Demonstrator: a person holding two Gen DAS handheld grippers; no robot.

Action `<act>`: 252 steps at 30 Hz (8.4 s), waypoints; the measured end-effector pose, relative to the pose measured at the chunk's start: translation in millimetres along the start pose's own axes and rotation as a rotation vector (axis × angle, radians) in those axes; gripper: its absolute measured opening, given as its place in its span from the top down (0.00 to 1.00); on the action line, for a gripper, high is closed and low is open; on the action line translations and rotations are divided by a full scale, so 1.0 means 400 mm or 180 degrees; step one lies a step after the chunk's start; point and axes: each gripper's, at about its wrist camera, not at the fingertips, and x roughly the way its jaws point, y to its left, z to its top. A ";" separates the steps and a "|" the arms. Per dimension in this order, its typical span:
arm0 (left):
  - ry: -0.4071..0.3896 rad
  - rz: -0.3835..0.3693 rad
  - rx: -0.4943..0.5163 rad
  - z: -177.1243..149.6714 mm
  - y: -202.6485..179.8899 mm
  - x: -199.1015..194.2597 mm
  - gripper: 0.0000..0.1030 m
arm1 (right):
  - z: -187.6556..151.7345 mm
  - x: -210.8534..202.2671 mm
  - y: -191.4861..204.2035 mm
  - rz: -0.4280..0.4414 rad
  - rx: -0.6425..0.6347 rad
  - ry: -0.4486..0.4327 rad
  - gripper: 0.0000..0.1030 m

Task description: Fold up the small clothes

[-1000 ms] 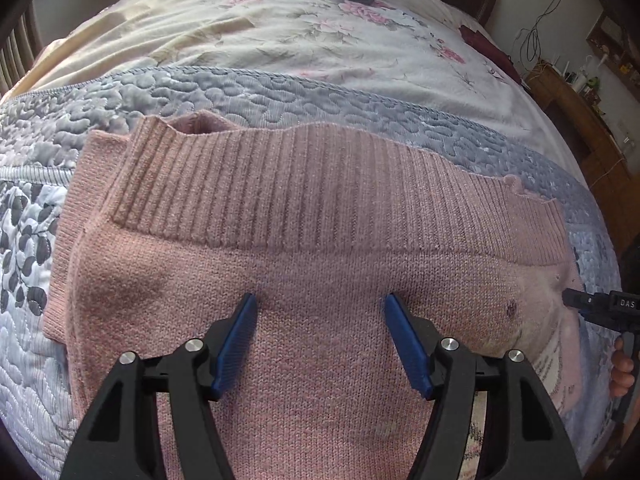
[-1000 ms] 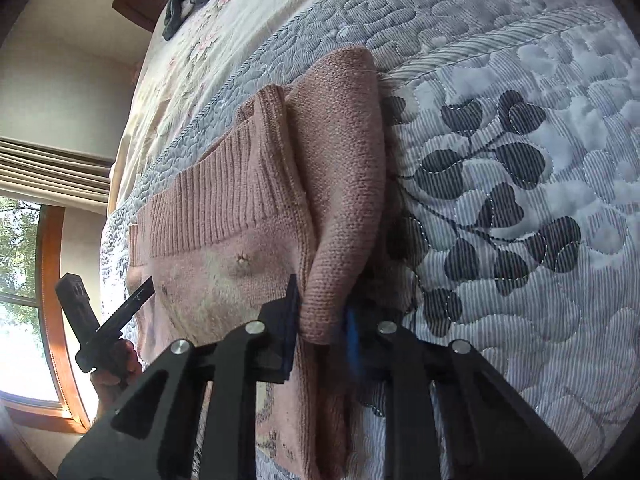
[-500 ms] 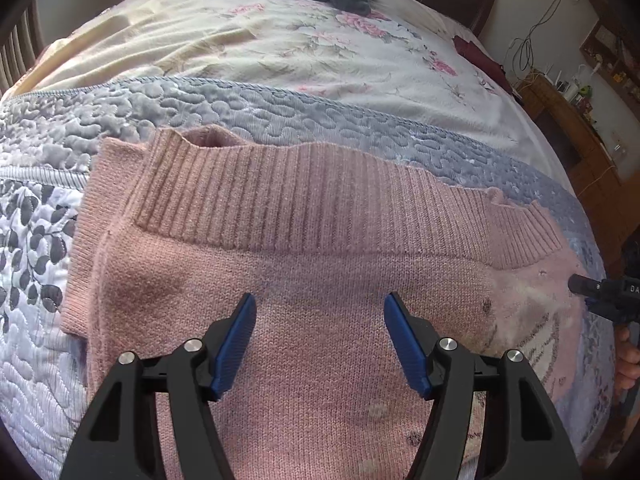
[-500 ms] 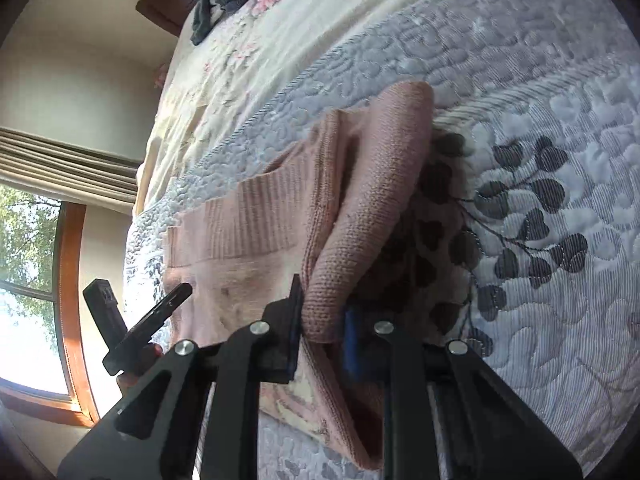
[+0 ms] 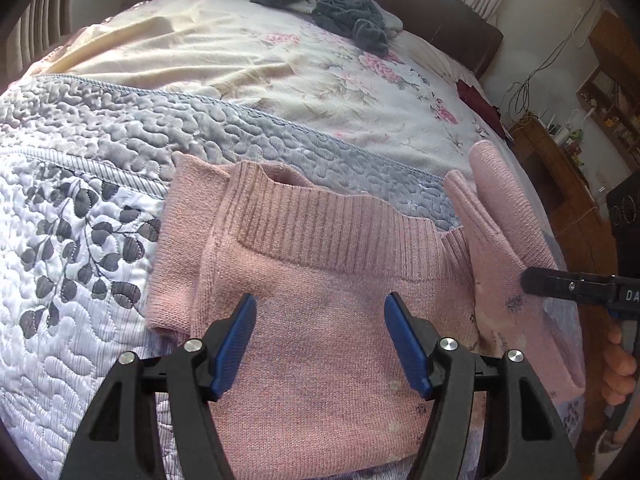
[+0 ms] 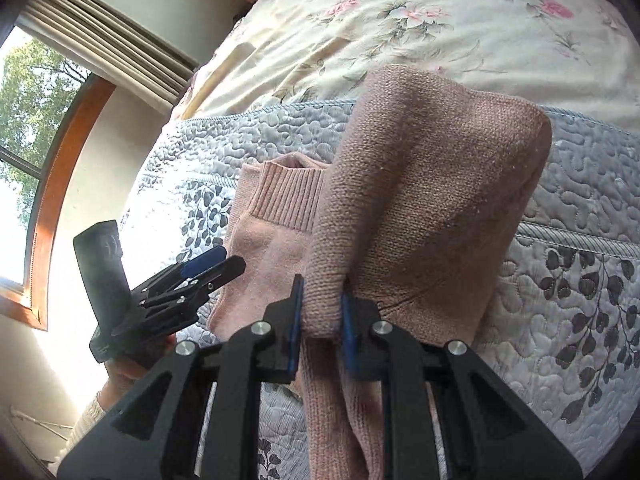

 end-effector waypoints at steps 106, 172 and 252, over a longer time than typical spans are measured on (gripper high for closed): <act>0.0336 -0.0309 -0.0629 -0.219 0.228 -0.026 0.74 | -0.322 0.265 -0.056 0.0460 0.0581 0.0545 0.79; 0.0382 -0.2218 -0.0697 -0.235 -0.176 -0.011 0.56 | -0.336 -0.244 -0.277 0.0959 0.0695 -0.0243 0.50; 0.0007 0.0509 0.0682 -0.767 -0.410 -0.477 0.18 | -0.964 -0.443 0.001 -0.1690 0.0424 -0.0497 0.04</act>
